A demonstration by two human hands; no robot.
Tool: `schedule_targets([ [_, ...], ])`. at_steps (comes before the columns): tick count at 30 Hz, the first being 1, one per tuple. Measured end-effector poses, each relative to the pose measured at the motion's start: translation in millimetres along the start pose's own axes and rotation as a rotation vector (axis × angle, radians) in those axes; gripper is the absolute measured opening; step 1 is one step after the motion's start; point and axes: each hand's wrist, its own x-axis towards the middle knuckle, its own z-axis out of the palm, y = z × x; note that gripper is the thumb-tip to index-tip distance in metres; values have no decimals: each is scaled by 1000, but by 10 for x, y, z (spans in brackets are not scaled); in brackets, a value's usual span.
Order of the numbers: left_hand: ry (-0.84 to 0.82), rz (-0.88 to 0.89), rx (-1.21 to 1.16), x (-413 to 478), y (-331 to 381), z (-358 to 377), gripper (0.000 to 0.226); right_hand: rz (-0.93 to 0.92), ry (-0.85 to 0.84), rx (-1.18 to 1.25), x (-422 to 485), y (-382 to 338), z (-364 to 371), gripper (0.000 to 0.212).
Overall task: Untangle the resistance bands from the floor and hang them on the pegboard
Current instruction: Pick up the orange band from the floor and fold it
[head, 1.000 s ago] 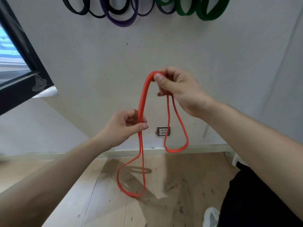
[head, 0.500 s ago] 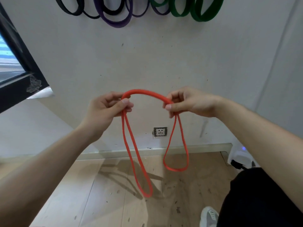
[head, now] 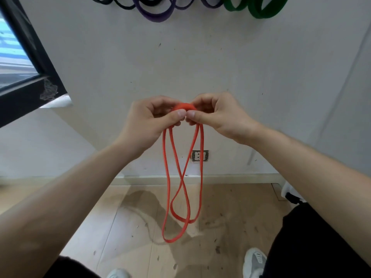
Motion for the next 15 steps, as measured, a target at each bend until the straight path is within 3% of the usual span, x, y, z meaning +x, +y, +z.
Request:
schedule_targets([
  [9,-164,-125,104,-124,-161,-68,16,-64,53,98,26,-142,16,6],
  [15,-91,-151,-29,-142,-183,-60,19,-1,-5,19,37,-58,-47,13],
])
